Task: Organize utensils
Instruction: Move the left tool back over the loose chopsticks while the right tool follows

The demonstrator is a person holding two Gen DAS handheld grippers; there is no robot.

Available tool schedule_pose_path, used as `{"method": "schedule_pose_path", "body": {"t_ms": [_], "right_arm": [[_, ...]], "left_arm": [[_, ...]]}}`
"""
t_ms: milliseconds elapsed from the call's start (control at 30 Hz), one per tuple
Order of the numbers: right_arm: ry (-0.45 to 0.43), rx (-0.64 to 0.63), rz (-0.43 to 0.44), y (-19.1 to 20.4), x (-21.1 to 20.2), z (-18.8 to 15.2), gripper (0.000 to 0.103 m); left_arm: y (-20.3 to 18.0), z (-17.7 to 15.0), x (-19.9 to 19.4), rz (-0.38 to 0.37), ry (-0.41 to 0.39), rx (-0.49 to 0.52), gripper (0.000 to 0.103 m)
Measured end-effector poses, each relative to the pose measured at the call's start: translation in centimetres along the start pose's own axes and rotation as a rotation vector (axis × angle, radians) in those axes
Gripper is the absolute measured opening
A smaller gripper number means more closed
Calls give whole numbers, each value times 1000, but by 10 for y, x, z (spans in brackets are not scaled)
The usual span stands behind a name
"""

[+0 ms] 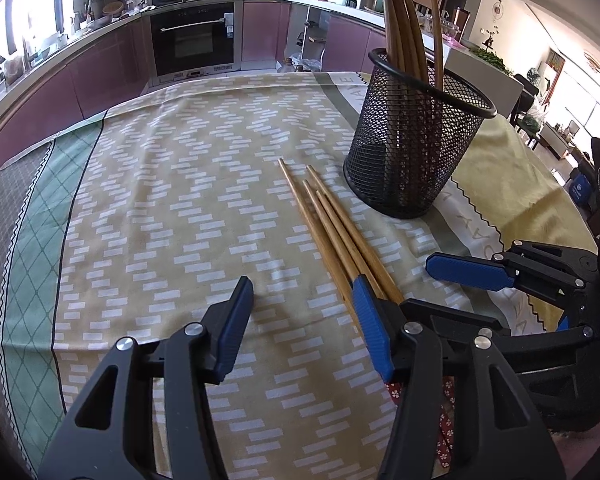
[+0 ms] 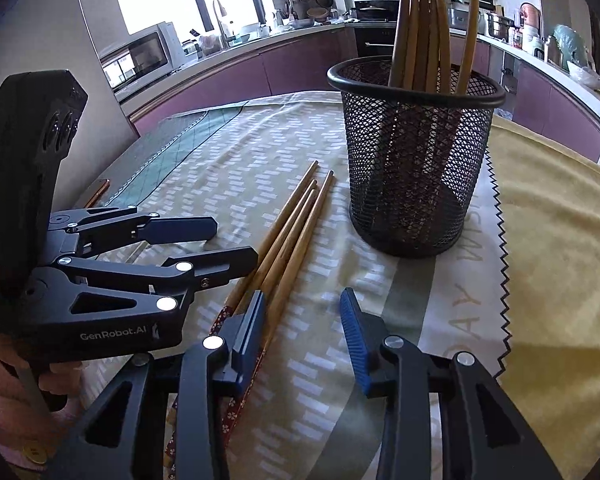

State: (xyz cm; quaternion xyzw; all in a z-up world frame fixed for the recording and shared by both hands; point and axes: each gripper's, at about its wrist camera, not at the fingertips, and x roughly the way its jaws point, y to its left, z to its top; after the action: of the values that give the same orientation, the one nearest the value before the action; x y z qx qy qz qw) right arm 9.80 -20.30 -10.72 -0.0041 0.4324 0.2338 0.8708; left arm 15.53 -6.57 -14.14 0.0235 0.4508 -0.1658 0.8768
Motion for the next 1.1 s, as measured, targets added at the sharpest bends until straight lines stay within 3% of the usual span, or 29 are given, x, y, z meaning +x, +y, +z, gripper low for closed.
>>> {"method": "schedule_pose_path", "body": {"t_ms": [167,467,800,1100], "right_arm": [[11,19,-9,-5,-1,1,30],[6,9,-15,-3,1,6,30],[19,-14,-23,0,10,9,27],[19,-14,-41,-1,14,13,23]], "left_arm": [[4,-1,-1,29,15,9,44],[8,5,-5,-14,-2,-4,46],[2,16,12,-11,17,12,46],[6,17,10,-8,31,16,33]]}}
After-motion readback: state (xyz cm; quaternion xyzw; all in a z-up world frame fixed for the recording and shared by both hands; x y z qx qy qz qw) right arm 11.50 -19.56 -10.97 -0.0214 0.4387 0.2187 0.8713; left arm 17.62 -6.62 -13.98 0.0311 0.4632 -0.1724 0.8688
